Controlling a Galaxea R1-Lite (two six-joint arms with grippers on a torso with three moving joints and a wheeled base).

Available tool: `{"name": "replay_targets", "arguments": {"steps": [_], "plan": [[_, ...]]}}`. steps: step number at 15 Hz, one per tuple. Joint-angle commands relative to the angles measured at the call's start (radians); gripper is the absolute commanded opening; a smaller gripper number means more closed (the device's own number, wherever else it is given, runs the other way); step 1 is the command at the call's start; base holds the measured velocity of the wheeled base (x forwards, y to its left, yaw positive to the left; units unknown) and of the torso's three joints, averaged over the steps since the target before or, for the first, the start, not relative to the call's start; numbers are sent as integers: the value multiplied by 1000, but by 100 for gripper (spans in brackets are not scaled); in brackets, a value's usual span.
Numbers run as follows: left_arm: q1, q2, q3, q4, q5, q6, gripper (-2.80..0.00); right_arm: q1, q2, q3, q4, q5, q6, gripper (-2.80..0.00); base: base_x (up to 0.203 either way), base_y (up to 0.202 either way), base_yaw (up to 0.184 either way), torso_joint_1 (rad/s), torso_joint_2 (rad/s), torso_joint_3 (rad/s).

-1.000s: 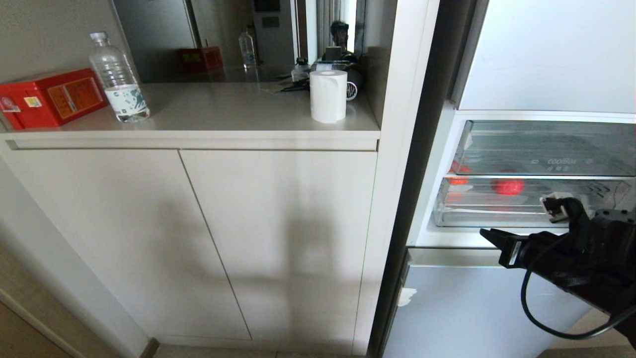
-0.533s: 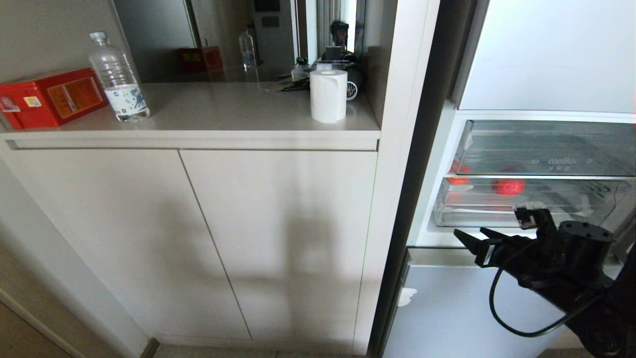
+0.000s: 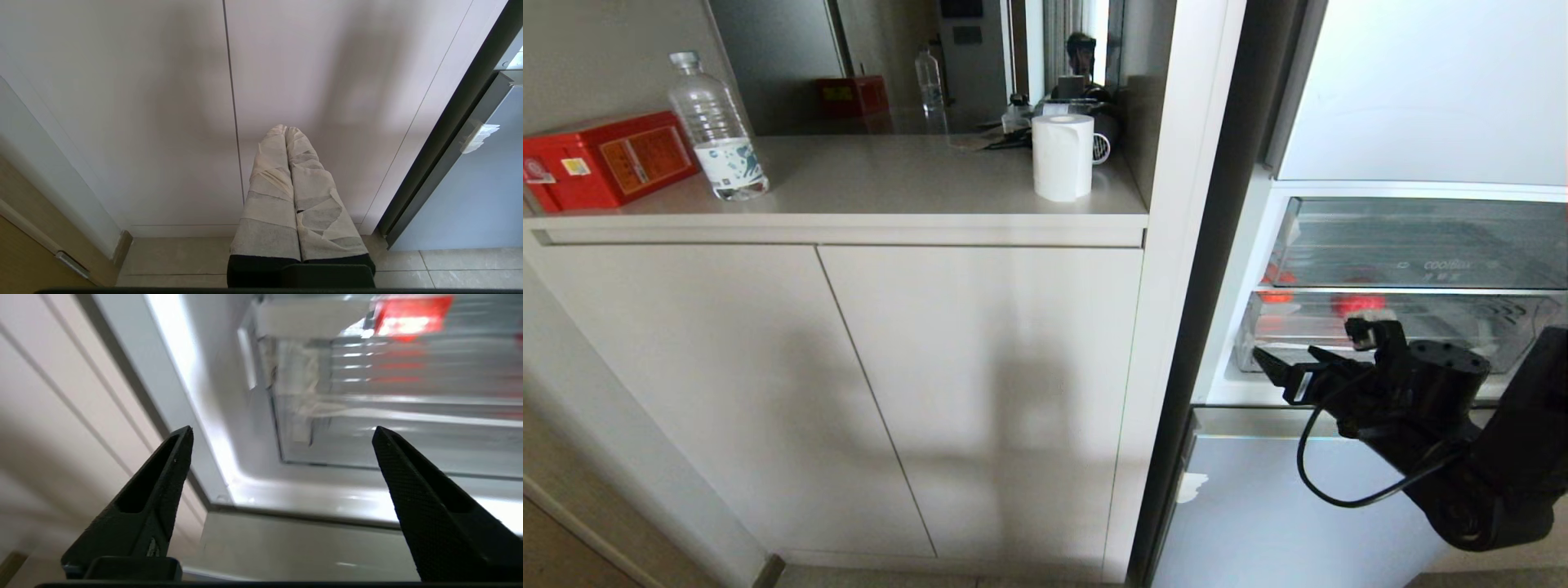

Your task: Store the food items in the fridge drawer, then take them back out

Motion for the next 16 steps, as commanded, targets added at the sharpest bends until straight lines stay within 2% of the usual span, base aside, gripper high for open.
{"name": "replay_targets", "arguments": {"steps": [1,16], "plan": [[0,1,0,0,-1,0,-280,0,2,-23,-9,-5,0,0,0,0,0,0,0,0],[0,1,0,0,-1,0,-280,1,100,-211,-3,-53,0,0,0,0,0,0,0,0]]}}
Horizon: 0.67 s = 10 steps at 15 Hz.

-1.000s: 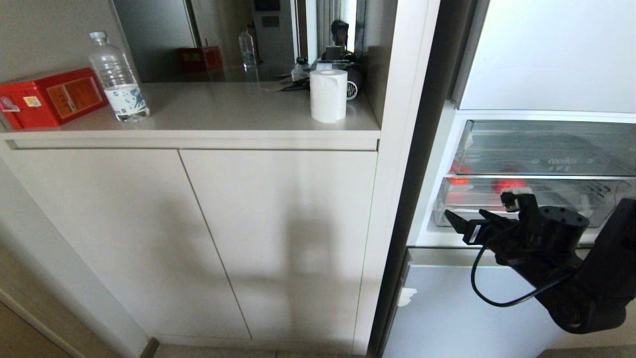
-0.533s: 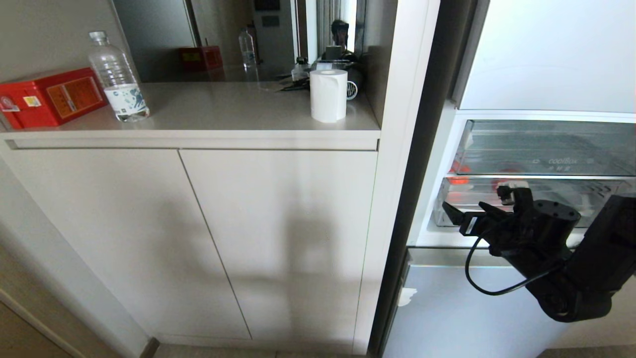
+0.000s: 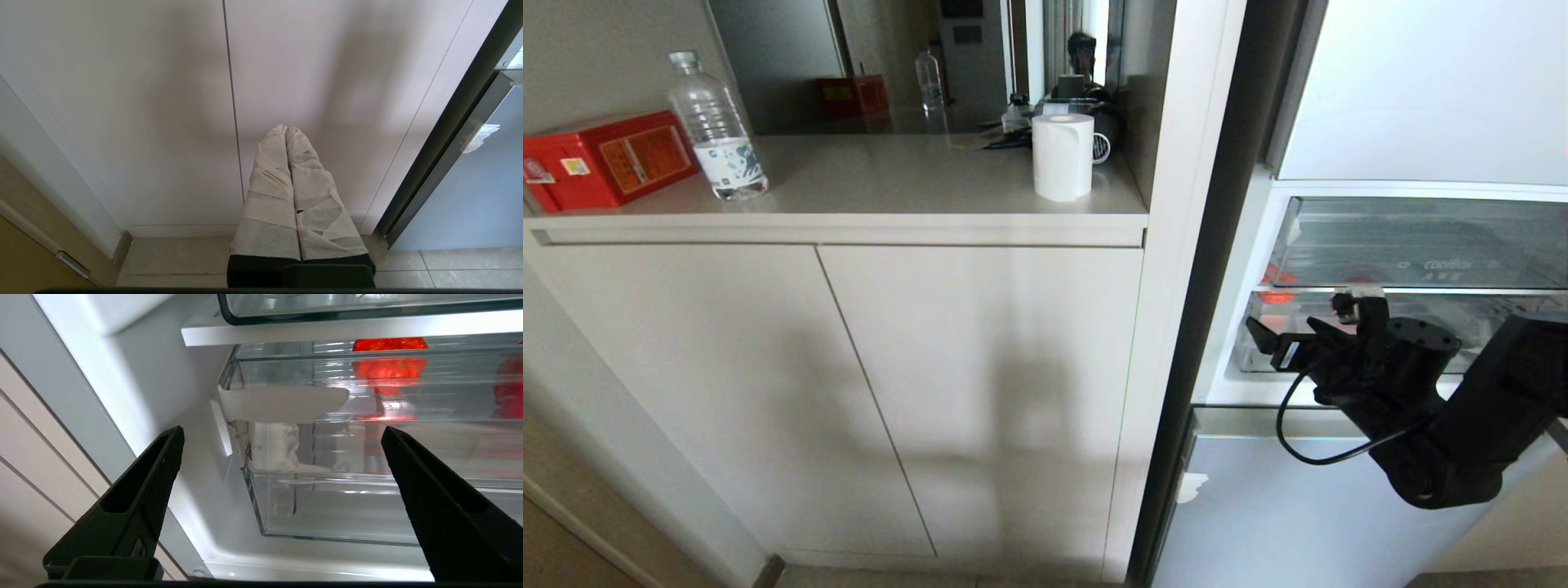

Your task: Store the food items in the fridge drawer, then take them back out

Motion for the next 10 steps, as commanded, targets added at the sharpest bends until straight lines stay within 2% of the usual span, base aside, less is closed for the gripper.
{"name": "replay_targets", "arguments": {"steps": [1,10], "plan": [[0,1,0,0,0,0,-280,0,14,-10,-8,1,0,0,0,0,0,0,0,0],[0,0,0,0,0,0,-280,1,30,-37,-2,-2,0,0,0,0,0,0,0,0]]}}
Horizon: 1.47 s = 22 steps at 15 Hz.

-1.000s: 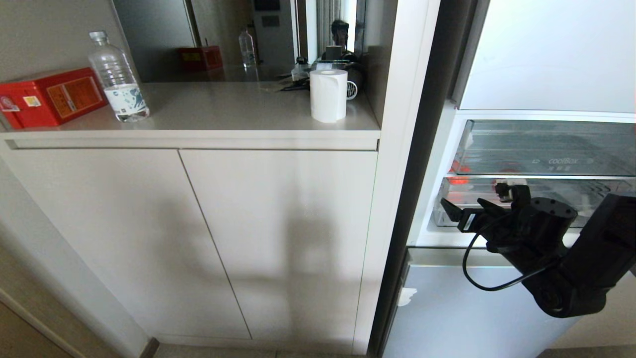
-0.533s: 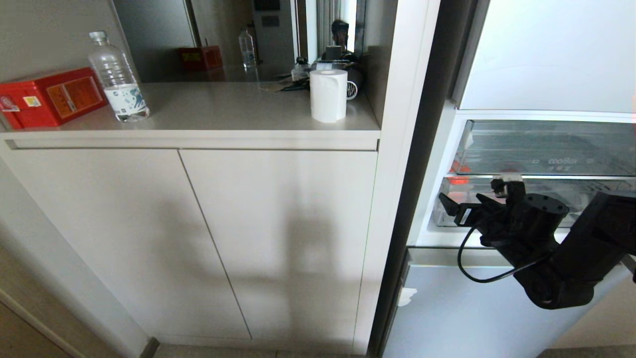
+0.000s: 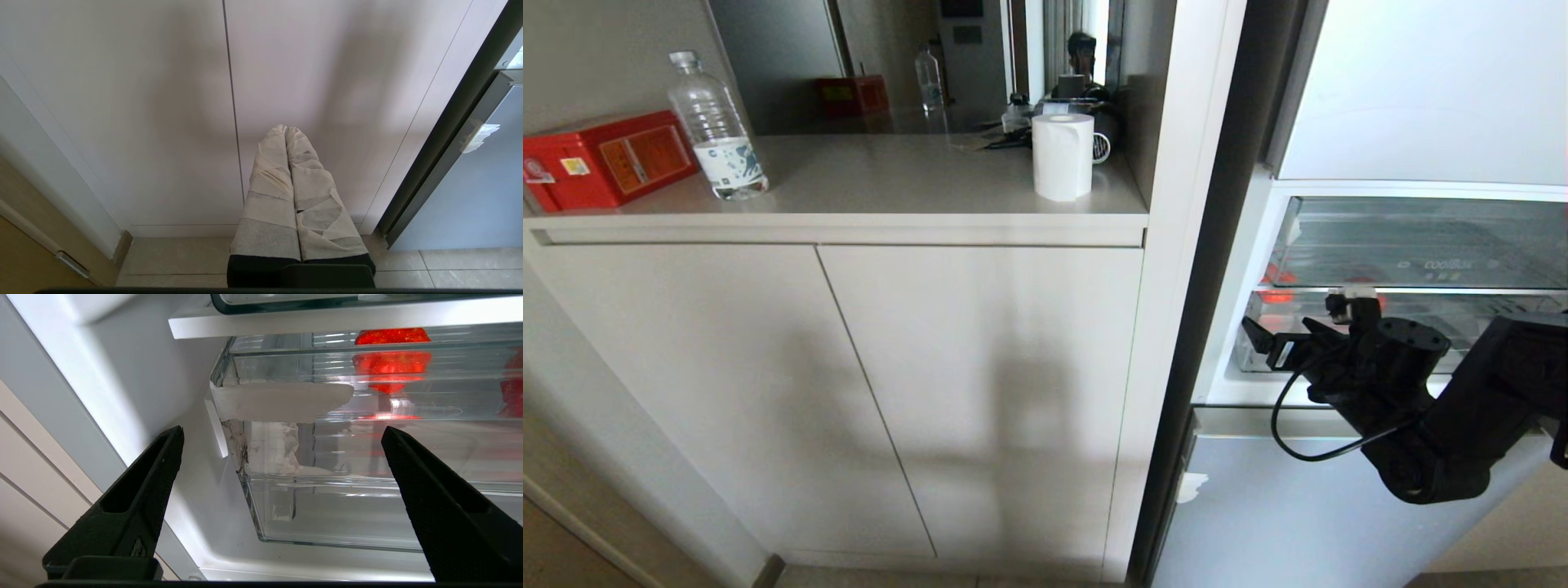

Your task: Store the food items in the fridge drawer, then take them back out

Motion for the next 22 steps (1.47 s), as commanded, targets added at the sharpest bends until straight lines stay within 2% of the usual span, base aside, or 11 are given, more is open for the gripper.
{"name": "replay_targets", "arguments": {"steps": [1,2,7,10,14,17,22], "plan": [[0,0,0,0,0,0,-280,1,0,-1,-9,0,1,0,0,0,0,0,0,0],[0,0,0,0,1,0,-280,1,0,0,-9,0,1,-280,0,0,0,0,0,0],[0,1,0,0,0,0,-280,30,1,-1,-9,0,-1,-280,0,0,0,0,0,0],[0,1,0,0,1,-1,-280,74,25,-21,-9,-49,-2,-280,0,0,0,0,0,0],[0,1,0,0,1,0,-280,82,30,-16,-10,-56,-1,-280,0,0,0,0,0,0],[0,0,0,0,-1,0,-280,83,-15,43,-11,-55,0,-280,0,0,0,0,0,0],[0,1,0,0,1,0,-280,82,-131,216,-12,-53,8,-280,0,0,0,0,0,0]]}}
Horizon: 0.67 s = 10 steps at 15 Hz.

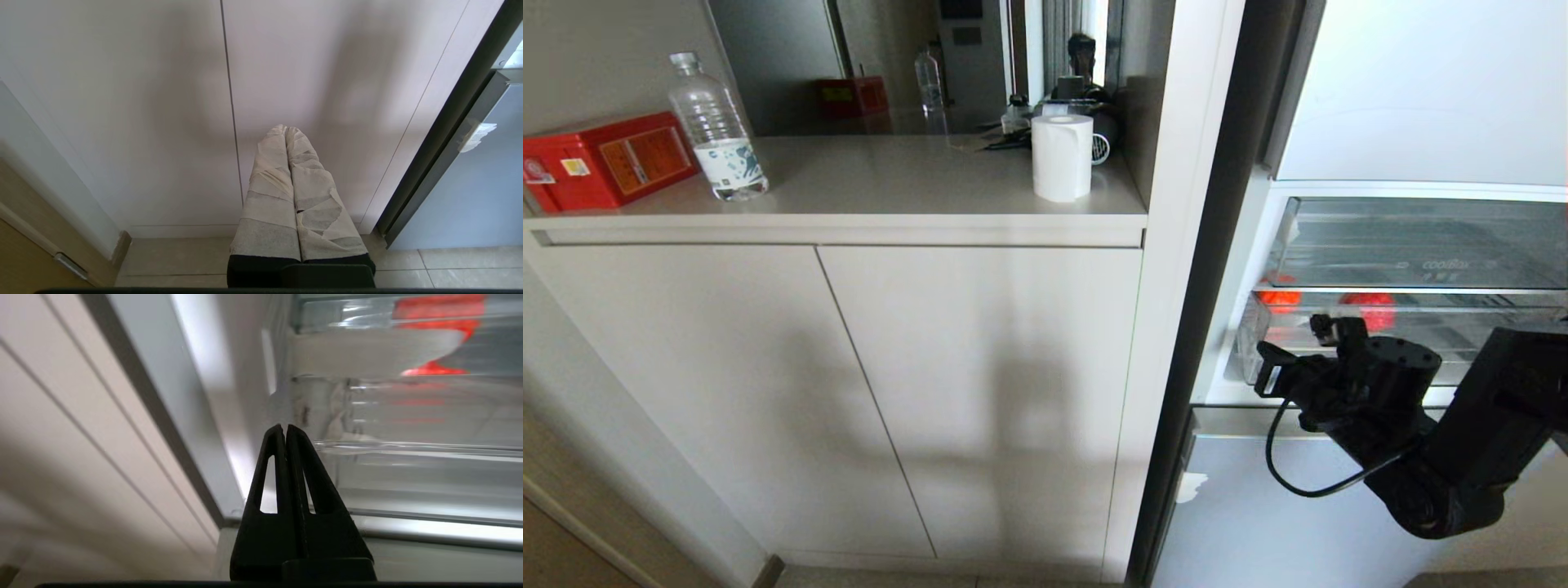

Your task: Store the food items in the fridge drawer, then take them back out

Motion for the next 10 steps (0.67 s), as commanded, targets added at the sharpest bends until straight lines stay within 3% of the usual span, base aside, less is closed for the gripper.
{"name": "replay_targets", "arguments": {"steps": [1,6,10], "plan": [[1,1,0,0,1,-1,-280,-2,-80,84,-16,-3,1,-280,0,0,0,0,0,0],[1,0,0,0,-1,0,-280,2,-166,230,-15,0,8,-280,0,0,0,0,0,0],[1,1,0,0,0,0,-280,-8,-314,223,43,-3,22,-280,0,0,0,0,0,0]]}}
